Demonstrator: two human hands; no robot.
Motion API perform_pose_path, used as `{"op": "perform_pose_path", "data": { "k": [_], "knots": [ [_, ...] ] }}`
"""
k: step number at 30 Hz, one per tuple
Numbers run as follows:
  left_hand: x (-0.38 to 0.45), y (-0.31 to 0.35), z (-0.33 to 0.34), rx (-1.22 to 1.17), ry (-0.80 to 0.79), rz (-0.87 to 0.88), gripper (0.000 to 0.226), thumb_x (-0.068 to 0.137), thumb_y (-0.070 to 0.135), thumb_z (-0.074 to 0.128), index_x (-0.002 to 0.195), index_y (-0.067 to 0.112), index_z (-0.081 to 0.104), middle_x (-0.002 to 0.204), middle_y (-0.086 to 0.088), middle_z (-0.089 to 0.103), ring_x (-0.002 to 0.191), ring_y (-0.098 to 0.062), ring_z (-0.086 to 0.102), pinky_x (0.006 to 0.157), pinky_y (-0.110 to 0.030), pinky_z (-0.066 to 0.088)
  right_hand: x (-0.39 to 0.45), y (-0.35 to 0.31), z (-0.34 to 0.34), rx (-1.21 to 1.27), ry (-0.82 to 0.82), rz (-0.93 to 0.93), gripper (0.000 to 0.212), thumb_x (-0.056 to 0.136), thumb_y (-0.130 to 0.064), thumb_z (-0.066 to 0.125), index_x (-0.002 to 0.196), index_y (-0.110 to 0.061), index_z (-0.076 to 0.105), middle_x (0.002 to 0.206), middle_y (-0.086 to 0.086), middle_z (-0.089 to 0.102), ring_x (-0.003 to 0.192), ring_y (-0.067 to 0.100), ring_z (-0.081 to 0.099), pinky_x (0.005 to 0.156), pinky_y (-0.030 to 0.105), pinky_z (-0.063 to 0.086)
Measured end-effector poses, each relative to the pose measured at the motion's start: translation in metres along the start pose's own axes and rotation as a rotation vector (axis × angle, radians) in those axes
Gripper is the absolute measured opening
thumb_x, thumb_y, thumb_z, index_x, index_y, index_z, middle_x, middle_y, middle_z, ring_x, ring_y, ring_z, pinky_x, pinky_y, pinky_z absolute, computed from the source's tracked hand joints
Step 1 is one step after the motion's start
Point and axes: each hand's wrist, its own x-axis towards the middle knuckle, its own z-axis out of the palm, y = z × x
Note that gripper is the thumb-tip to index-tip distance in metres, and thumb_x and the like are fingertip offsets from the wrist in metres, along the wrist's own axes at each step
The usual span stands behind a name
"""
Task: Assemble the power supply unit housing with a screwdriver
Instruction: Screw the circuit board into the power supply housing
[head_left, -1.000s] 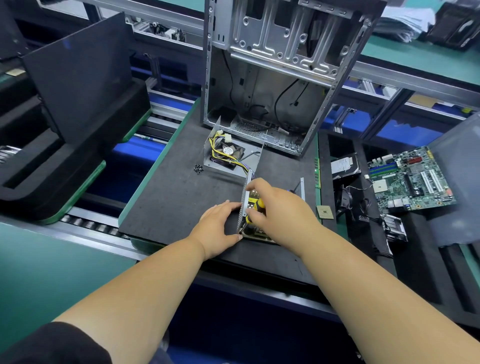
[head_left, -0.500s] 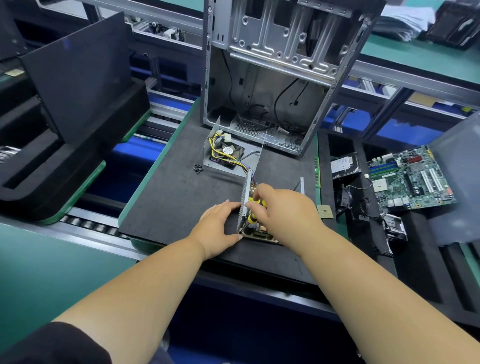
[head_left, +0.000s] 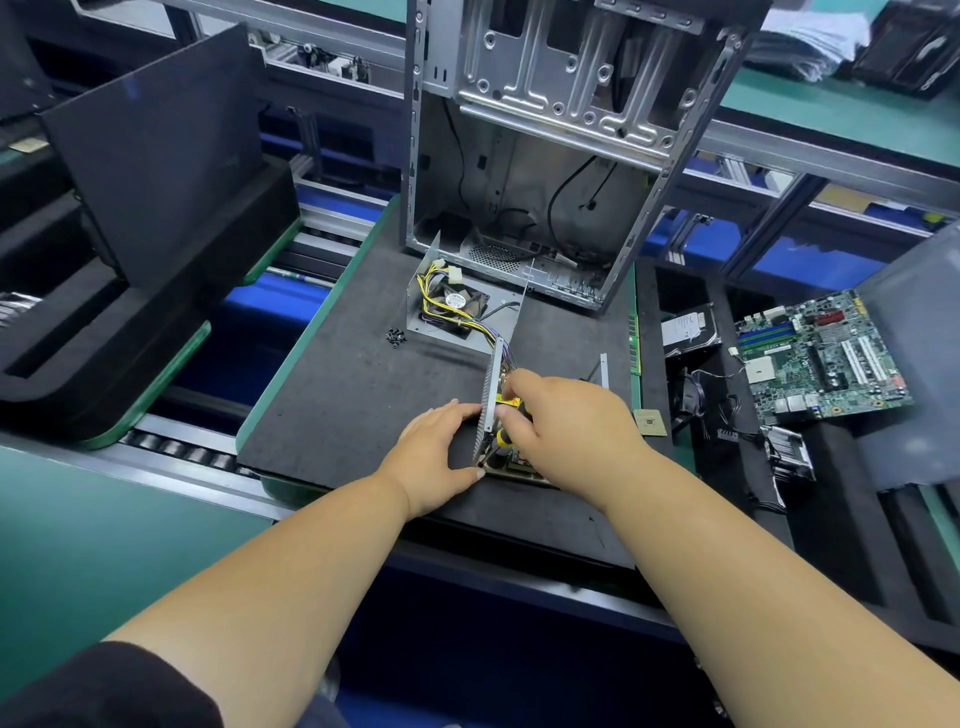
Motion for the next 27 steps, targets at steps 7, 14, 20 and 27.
{"op": "perform_pose_path", "data": {
  "k": [7, 14, 20, 27],
  "knots": [
    [0.000, 0.000, 0.000, 0.005, 0.000, -0.003, 0.076, 0.079, 0.033, 0.074, 0.144, 0.034, 0.036, 0.152, 0.004, 0.038, 0.148, -0.010, 0.015, 0.121, -0.038, 0.016, -0.001, -0.003, -0.006, 0.079, 0.001, -0.049, 0.029, 0.098, -0.039, 0.045, 0.122, -0.023, 0.045, 0.103, -0.002, 0.067, 0.088, 0.028, 0.061, 0.061, 0.035, 0.044],
    [0.000, -0.001, 0.000, 0.004, -0.007, -0.015, 0.073, 0.078, 0.034, 0.073, 0.142, 0.036, 0.037, 0.152, 0.004, 0.038, 0.148, -0.009, 0.015, 0.120, -0.037, 0.017, 0.000, -0.006, -0.008, -0.059, -0.054, 0.006, 0.039, 0.101, -0.055, 0.033, 0.104, -0.020, 0.051, 0.089, -0.002, 0.067, 0.084, 0.027, 0.062, 0.060, 0.033, 0.042],
    [-0.001, 0.001, -0.001, -0.006, 0.008, -0.006, 0.078, 0.078, 0.033, 0.075, 0.144, 0.038, 0.034, 0.152, 0.003, 0.037, 0.148, -0.009, 0.015, 0.120, -0.034, 0.017, -0.002, -0.005, -0.014, 0.051, -0.130, -0.035, 0.022, 0.100, -0.038, 0.045, 0.104, -0.017, 0.049, 0.097, 0.002, 0.065, 0.083, 0.027, 0.055, 0.063, 0.036, 0.039],
    [-0.004, 0.006, -0.002, -0.011, 0.017, -0.010, 0.078, 0.079, 0.030, 0.074, 0.145, 0.038, 0.034, 0.154, 0.005, 0.035, 0.147, -0.009, 0.015, 0.118, -0.028, 0.013, 0.003, -0.007, -0.005, 0.012, -0.110, 0.032, 0.030, 0.100, -0.044, 0.046, 0.099, -0.015, 0.046, 0.081, 0.001, 0.058, 0.076, 0.029, 0.056, 0.060, 0.035, 0.038]
  ]
}}
